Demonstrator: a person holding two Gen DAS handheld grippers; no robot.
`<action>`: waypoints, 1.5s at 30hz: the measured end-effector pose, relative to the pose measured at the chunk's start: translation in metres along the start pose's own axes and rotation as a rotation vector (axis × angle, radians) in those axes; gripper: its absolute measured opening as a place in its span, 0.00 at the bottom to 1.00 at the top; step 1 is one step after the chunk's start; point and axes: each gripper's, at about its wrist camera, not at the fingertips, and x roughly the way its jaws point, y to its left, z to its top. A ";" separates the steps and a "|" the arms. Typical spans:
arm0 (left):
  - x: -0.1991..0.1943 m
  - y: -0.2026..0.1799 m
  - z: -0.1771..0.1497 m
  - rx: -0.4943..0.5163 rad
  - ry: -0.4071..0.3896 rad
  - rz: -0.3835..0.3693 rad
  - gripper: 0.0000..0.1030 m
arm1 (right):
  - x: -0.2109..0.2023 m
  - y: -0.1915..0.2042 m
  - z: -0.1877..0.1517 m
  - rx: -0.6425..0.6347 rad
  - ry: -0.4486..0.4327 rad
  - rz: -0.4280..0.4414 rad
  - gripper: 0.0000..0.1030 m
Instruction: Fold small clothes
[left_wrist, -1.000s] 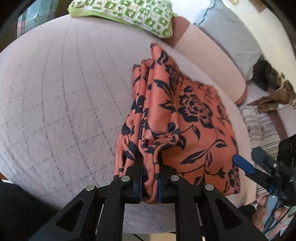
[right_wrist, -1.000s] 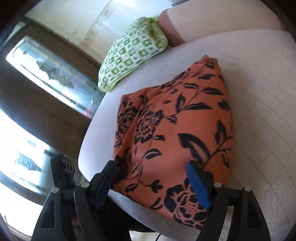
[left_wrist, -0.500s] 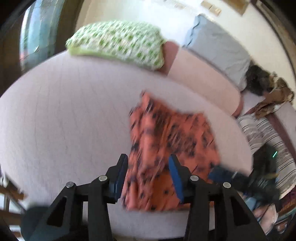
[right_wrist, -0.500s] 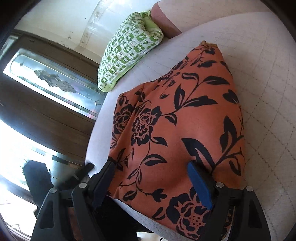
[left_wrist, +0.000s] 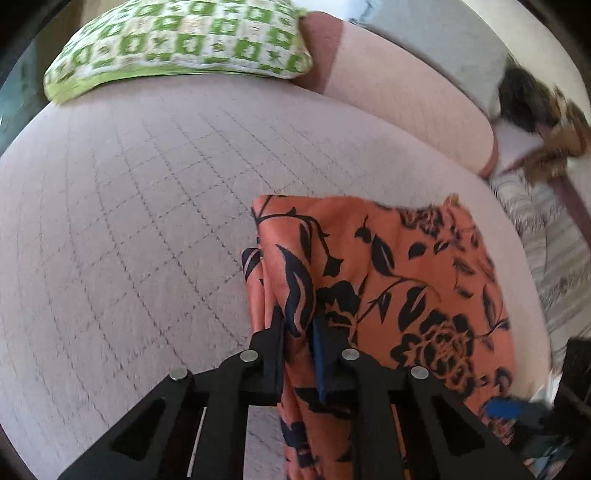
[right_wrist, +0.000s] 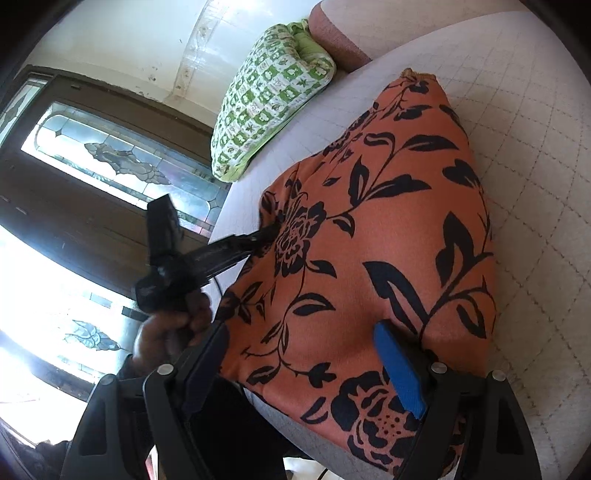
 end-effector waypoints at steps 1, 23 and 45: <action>0.000 0.000 0.003 0.003 0.004 0.001 0.14 | 0.001 0.001 0.000 -0.005 0.002 -0.005 0.81; -0.071 -0.061 -0.048 0.079 -0.151 0.066 0.37 | -0.061 -0.013 0.029 0.107 -0.124 0.021 0.83; 0.006 -0.066 -0.042 0.101 -0.094 0.130 0.52 | 0.005 -0.069 0.112 0.164 -0.052 -0.185 0.74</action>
